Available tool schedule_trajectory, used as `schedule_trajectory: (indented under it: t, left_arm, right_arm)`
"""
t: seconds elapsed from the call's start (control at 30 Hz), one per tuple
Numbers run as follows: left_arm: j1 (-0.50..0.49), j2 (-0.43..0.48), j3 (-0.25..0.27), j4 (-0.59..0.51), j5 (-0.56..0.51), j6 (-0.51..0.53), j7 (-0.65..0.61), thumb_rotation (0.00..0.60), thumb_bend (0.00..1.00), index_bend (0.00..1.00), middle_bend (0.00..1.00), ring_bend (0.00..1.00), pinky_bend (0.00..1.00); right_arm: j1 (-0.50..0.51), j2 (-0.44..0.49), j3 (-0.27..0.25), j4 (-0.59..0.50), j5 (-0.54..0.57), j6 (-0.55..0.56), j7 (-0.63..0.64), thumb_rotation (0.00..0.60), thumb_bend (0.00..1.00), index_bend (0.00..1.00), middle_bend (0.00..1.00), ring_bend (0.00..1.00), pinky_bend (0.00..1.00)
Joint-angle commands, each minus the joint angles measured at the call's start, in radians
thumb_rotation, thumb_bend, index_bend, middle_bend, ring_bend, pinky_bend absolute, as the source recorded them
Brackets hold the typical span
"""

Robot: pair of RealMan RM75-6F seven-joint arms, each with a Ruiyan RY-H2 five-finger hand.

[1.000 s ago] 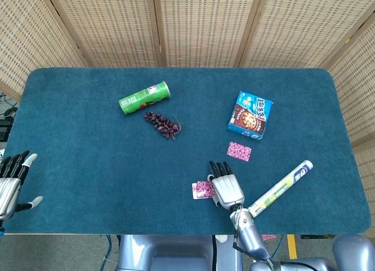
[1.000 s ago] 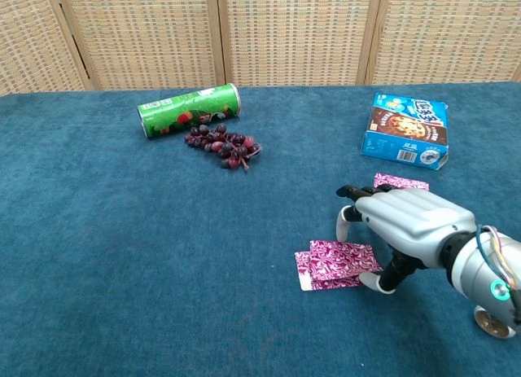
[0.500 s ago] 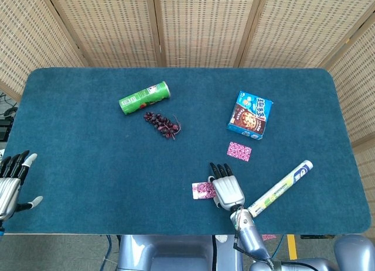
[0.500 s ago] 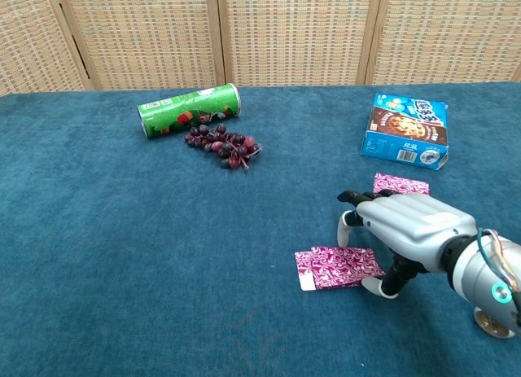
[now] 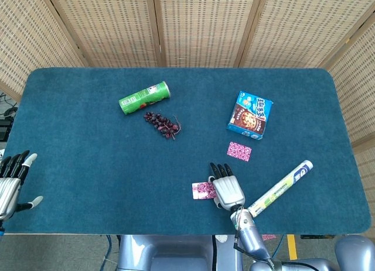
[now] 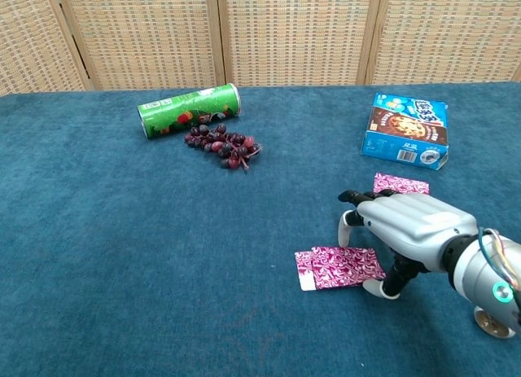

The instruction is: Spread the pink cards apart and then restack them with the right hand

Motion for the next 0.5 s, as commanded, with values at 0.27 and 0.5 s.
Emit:
schedule_trajectory:
  t: [0.27,0.5]
  left_arm:
    - [0.0,0.0,0.0,0.0,0.0,0.0,0.0,0.6,0.05,0.0,0.0,0.0,0.0]
    - [0.0,0.0,0.0,0.0,0.0,0.0,-0.001,0.6,0.05,0.0,0.0,0.0,0.0]
  right_arm:
    - [0.0,0.001,0.005,-0.002,0.004,0.0,-0.002,0.6,0.26,0.21,0.0,0.0,0.0]
    - [-0.003,0.01,0.012,-0.024,0.003,-0.001,0.011,0.6,0.26,0.21,0.0,0.0,0.0]
